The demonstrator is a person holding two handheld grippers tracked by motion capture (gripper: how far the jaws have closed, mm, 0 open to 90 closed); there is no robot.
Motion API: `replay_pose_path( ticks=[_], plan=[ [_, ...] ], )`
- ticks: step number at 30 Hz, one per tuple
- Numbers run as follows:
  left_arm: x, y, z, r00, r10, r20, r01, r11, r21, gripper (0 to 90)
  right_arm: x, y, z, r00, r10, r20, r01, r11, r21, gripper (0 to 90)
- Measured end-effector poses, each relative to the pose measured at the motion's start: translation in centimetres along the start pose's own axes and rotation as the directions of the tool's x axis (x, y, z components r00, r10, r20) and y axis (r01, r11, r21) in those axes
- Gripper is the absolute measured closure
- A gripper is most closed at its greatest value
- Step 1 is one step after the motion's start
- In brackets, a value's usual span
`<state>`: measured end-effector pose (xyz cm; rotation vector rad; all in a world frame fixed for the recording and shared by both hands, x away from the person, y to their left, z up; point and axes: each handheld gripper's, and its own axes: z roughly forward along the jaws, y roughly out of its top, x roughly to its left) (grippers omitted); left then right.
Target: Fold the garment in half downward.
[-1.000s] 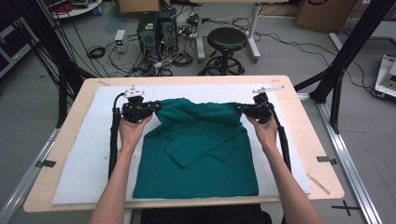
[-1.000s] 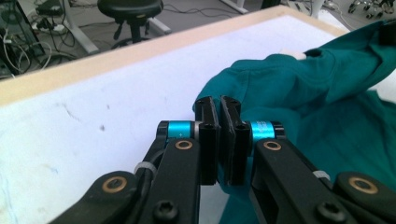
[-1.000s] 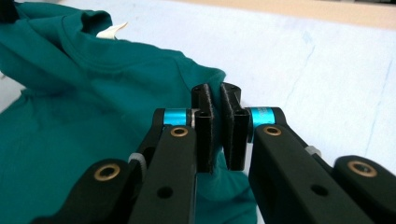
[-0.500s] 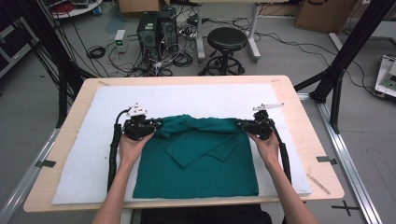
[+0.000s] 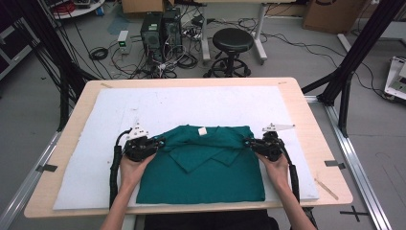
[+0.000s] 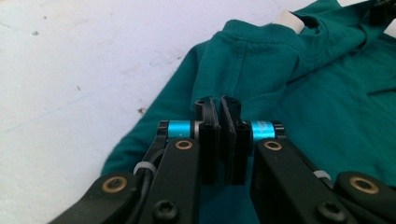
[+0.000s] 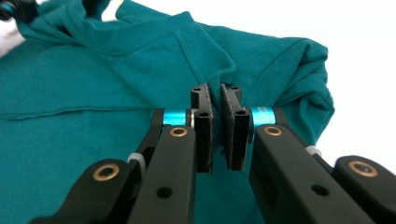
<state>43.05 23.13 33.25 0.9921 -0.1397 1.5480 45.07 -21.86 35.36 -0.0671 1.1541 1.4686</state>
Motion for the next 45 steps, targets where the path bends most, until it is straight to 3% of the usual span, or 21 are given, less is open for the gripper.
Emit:
replay_pose_path(
  ticks=[7,13,21,30,45],
  plan=[
    [-0.7,-0.6,-0.9,0.9997,-0.013,0.018,0.014,0.9998,-0.015,85.8,0.8,-0.9,-0.9,0.9992,-0.039,0.008,0.039,0.999,0.005,85.5],
    [-1.2,-1.1,-1.4,0.9996,-0.013,0.023,0.013,0.9999,-0.009,85.8,1.3,-1.7,-1.5,0.9991,-0.043,-0.002,0.043,0.999,-0.005,85.1],
    [-1.8,-1.5,-2.2,0.9985,-0.028,0.047,0.028,0.9996,-0.002,85.8,2.3,-2.2,-1.8,0.9963,-0.079,0.034,0.079,0.997,0.006,84.9],
    [-2.9,-1.9,-3.7,0.9975,0.019,0.067,-0.021,0.9997,0.016,86.1,2.8,-3.2,-3.3,0.9979,-0.065,-0.004,0.065,0.998,-0.022,85.4],
    [-4.1,-3.3,-5.6,0.9924,0.018,0.122,-0.026,0.9977,0.063,86.0,4.5,-5.6,-5.4,0.9936,-0.094,-0.063,0.095,0.995,0.022,85.3]
  ],
)
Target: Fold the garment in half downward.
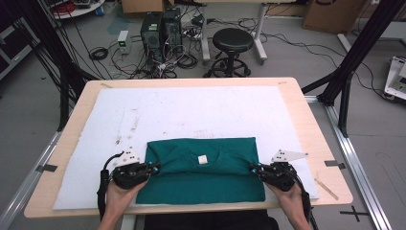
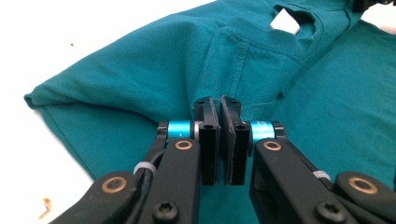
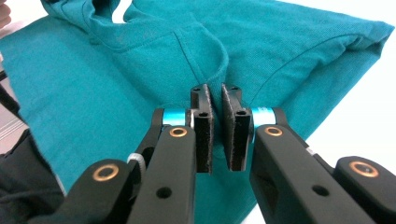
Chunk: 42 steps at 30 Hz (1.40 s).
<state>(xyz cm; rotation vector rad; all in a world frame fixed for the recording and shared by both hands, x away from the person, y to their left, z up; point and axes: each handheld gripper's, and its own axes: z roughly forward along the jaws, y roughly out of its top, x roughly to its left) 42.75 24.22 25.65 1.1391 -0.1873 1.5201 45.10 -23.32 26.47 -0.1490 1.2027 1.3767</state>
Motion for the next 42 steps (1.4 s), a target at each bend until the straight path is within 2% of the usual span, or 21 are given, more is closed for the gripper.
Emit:
replay_pose_path(
  ticks=[4,6,9,11,14,18,20,23,25,26,30,33,38,42],
  plan=[
    [0.1,-0.3,0.1,0.9999,-0.002,0.016,0.002,0.9999,0.017,85.5,0.2,-0.5,0.2,1.0,0.0,0.002,0.0,1.0,0.03,83.7],
    [0.3,-0.2,0.1,0.9995,-0.02,0.023,0.02,0.9995,0.022,78.5,0.2,-0.5,0.2,0.9999,0.006,0.013,-0.007,0.999,0.032,72.1],
    [0.6,0.4,-0.3,0.9983,-0.041,0.041,0.042,0.999,-0.016,66.3,0.1,0.0,0.1,0.9997,0.023,0.004,-0.023,0.999,0.024,57.9],
    [0.6,1.1,-0.5,0.9979,-0.039,0.051,0.041,0.9983,-0.04,62.2,0.1,0.5,0.0,0.9996,0.027,0.001,-0.027,0.999,0.018,56.2],
    [0.6,2.4,-0.1,0.9979,-0.029,0.058,0.031,0.9984,-0.047,60.6,0.1,1.5,0.3,0.9995,0.032,-0.001,-0.032,0.999,0.017,49.6],
    [0.5,3.9,1.4,0.9979,-0.015,0.063,0.017,0.9994,-0.03,60.6,-0.1,2.9,1.2,0.9989,0.045,-0.017,-0.044,0.999,0.029,48.7],
    [0.5,4.3,2.4,0.9967,-0.033,0.074,0.033,0.9994,-0.002,59.9,-0.1,3.4,1.8,0.999,0.041,-0.016,-0.04,0.998,0.041,48.7],
    [0.5,4.3,3.7,0.997,-0.042,0.066,0.038,0.9975,0.059,59.9,-0.1,3.6,2.9,0.9987,0.051,0.0,-0.051,0.995,0.086,47.6],
    [0.4,4.0,4.2,0.9979,-0.036,0.054,0.031,0.9948,0.097,61.4,-0.1,3.4,3.6,0.9984,0.057,0.003,-0.057,0.991,0.122,52.9],
    [0.4,3.8,4.3,0.9976,-0.029,0.063,0.023,0.9946,0.101,66.2,-0.1,3.2,3.8,0.9986,0.053,0.002,-0.053,0.99,0.13,58.8],
    [0.0,3.4,3.7,0.9952,-0.011,0.097,0.003,0.9964,0.084,81.5,-0.2,2.5,3.7,0.9965,0.068,-0.048,-0.061,0.989,0.132,74.6],
    [-0.2,3.2,3.0,0.9937,0.004,0.112,-0.013,0.9969,0.078,87.0,-0.2,2.3,3.0,0.9937,0.078,-0.08,-0.067,0.99,0.128,83.2],
    [-0.5,2.4,1.8,0.9888,-0.004,0.149,-0.006,0.9975,0.07,87.5,0.3,1.5,1.6,0.9918,0.07,-0.107,-0.058,0.992,0.11,85.6],
    [-1.1,1.5,1.1,0.9843,-0.003,0.176,-0.013,0.9962,0.086,87.5,0.8,0.5,1.1,0.991,0.059,-0.12,-0.043,0.99,0.131,85.6]
  ],
)
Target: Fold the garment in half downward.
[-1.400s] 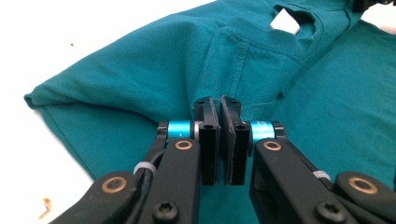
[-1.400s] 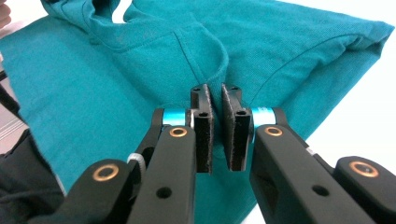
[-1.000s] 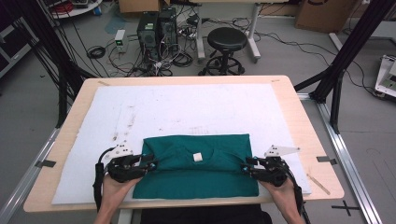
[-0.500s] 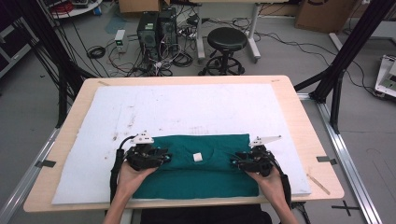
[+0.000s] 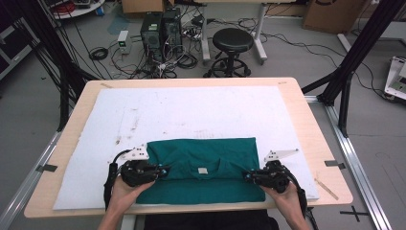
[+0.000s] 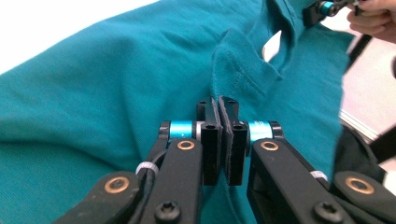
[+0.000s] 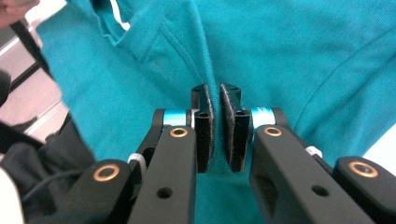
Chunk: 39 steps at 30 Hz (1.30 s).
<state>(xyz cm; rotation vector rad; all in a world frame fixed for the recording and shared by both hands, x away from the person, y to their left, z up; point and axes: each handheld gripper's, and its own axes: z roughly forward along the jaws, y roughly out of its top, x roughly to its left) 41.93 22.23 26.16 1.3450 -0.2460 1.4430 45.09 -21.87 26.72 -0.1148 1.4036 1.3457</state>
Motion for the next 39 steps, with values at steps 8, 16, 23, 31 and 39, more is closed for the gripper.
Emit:
replay_pose_path(
  ticks=[8,16,23,31,39],
  plan=[
    [-0.4,-0.8,0.5,0.9999,0.007,-0.01,-0.007,0.9996,0.029,70.7,0.4,-0.2,0.4,1.0,0.005,-0.002,-0.005,1.0,0.011,64.9],
    [-0.6,0.7,1.2,0.9989,0.036,0.029,-0.036,0.9993,-0.004,72.6,1.3,1.5,1.8,0.9988,-0.035,-0.033,0.036,0.999,0.013,69.9],
    [-1.3,-0.3,0.6,0.9978,0.063,0.023,-0.062,0.9977,-0.029,87.9,1.4,0.7,1.3,0.9976,-0.05,-0.048,0.049,0.999,-0.021,87.8],
    [-3.1,-1.5,-0.1,0.9956,0.09,0.026,-0.088,0.9953,-0.04,88.1,2.7,-0.5,0.5,0.9961,-0.084,-0.029,0.083,0.996,-0.04,87.0],
    [-4.1,-3.2,-0.1,0.9969,0.063,0.047,-0.062,0.9978,-0.021,88.1,3.2,-1.7,0.3,0.9974,-0.066,-0.03,0.064,0.997,-0.038,83.5]
  ],
)
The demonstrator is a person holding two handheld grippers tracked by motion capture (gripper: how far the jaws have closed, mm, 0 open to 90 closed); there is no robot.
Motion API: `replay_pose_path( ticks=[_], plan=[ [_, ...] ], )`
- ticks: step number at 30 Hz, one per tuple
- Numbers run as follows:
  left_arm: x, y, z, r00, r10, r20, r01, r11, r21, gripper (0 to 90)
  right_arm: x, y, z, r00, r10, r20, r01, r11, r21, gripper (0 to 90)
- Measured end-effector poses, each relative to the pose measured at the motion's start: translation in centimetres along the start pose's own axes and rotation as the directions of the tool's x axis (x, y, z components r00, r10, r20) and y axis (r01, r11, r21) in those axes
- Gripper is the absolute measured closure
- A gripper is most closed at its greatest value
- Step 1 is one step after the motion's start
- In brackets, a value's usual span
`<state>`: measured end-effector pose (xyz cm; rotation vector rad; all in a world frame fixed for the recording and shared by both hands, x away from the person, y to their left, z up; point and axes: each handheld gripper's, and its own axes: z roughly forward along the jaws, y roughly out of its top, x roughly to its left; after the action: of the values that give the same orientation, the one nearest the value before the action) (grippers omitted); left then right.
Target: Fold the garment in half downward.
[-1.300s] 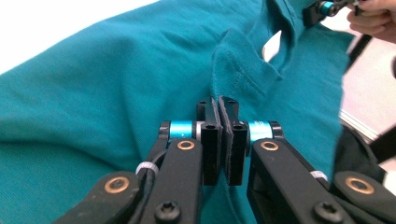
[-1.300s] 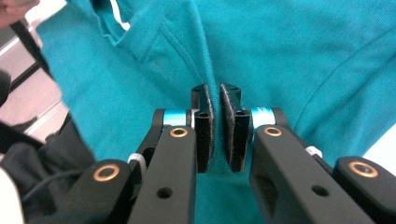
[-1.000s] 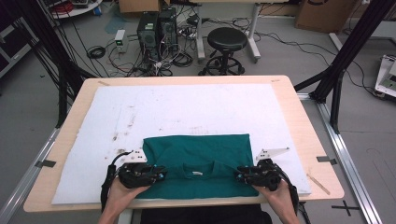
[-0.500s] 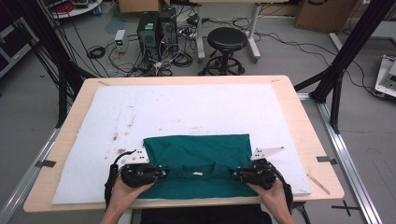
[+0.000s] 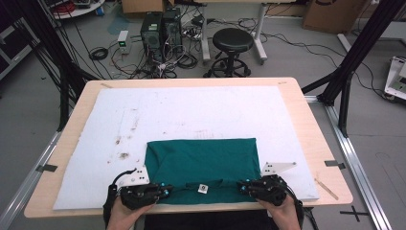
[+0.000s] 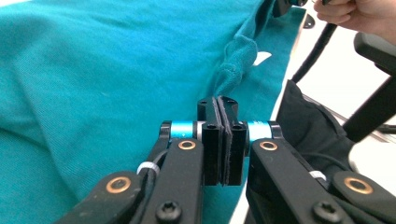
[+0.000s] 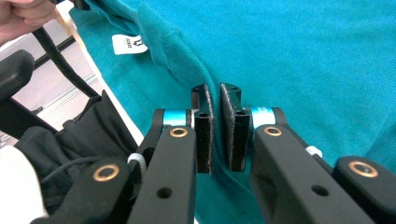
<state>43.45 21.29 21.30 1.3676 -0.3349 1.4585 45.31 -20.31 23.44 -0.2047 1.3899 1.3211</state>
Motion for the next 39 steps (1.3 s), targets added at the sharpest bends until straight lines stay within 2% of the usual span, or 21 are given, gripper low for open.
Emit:
replay_pose_path(
  ticks=[4,7,10,13,17,19,21,23,25,27,30,31,32,35,37,38,39],
  plan=[
    [-0.1,-0.3,0.0,0.9996,-0.005,0.027,0.004,0.9997,0.024,86.4,0.1,-0.3,-0.2,0.9992,0.03,-0.028,-0.03,1.0,0.006,74.9],
    [0.2,0.2,-0.8,0.998,-0.027,0.057,0.029,0.9992,-0.027,73.5,0.2,-0.3,-0.9,0.9949,0.062,-0.08,-0.064,0.998,-0.019,70.4],
    [0.5,0.9,-1.5,0.9972,-0.06,0.044,0.064,0.9937,-0.092,66.1,0.3,0.1,-1.6,0.9878,0.089,-0.127,-0.097,0.993,-0.06,67.4],
    [0.6,1.4,-1.3,0.9983,-0.057,0.007,0.058,0.9929,-0.104,65.3,0.3,0.9,-1.5,0.9899,0.085,-0.114,-0.093,0.993,-0.069,65.3],
    [0.0,1.4,0.3,0.9994,-0.02,-0.029,0.019,0.9994,-0.031,65.4,0.6,1.5,-0.3,0.9938,0.067,-0.089,-0.071,0.997,-0.043,62.0],
    [0.1,1.3,0.7,0.9984,-0.009,-0.056,0.008,0.9999,-0.011,64.6,0.6,1.6,0.3,0.9963,0.055,-0.066,-0.057,0.998,-0.025,60.6],
    [0.5,1.5,0.4,0.9966,-0.02,-0.079,0.019,0.9996,-0.02,63.2,0.3,1.7,0.5,0.9968,0.061,-0.05,-0.063,0.998,-0.03,58.2],
    [1.3,1.9,-0.5,0.9933,-0.038,-0.109,0.033,0.9981,-0.052,63.2,-0.2,1.9,0.3,0.9975,0.067,-0.023,-0.068,0.997,-0.045,57.4],
    [2.2,2.6,-1.4,0.9851,-0.059,-0.162,0.047,0.9961,-0.074,63.2,-0.9,2.2,0.1,0.9967,0.08,0.011,-0.08,0.995,-0.064,56.4],
    [3.3,3.2,-2.3,0.9707,-0.079,-0.227,0.061,0.9943,-0.087,63.2,-1.7,2.5,-0.2,0.9945,0.096,0.042,-0.092,0.992,-0.081,56.3],
    [5.2,3.8,-2.7,0.9369,-0.125,-0.326,0.107,0.9916,-0.072,63.3,-2.8,2.8,-0.5,0.9893,0.121,0.081,-0.112,0.988,-0.11,56.0],
    [5.8,3.9,-2.6,0.9262,-0.145,-0.348,0.13,0.9892,-0.067,63.3,-3.1,2.9,-0.7,0.9872,0.13,0.093,-0.119,0.986,-0.117,56.0],
    [6.4,3.9,-2.5,0.9185,-0.163,-0.36,0.151,0.9866,-0.061,63.3,-3.4,2.9,-0.7,0.9853,0.138,0.101,-0.125,0.984,-0.127,56.0],
    [7.5,3.6,-1.4,0.9058,-0.206,-0.37,0.202,0.9781,-0.051,63.4,-4.0,3.0,-0.9,0.9816,0.148,0.122,-0.13,0.982,-0.139,56.0],
    [7.7,3.3,-0.7,0.9019,-0.226,-0.368,0.227,0.973,-0.041,63.4,-4.1,2.8,-1.0,0.9804,0.15,0.128,-0.132,0.981,-0.14,56.0],
    [7.8,3.0,-0.3,0.8977,-0.232,-0.374,0.239,0.9705,-0.028,63.4,-4.2,2.7,-1.0,0.9798,0.152,0.13,-0.134,0.981,-0.138,56.0],
    [7.9,2.8,0.1,0.899,-0.234,-0.371,0.248,0.9688,-0.01,63.4,-4.2,2.6,-1.0,0.9795,0.153,0.131,-0.135,0.981,-0.137,56.0]
  ],
)
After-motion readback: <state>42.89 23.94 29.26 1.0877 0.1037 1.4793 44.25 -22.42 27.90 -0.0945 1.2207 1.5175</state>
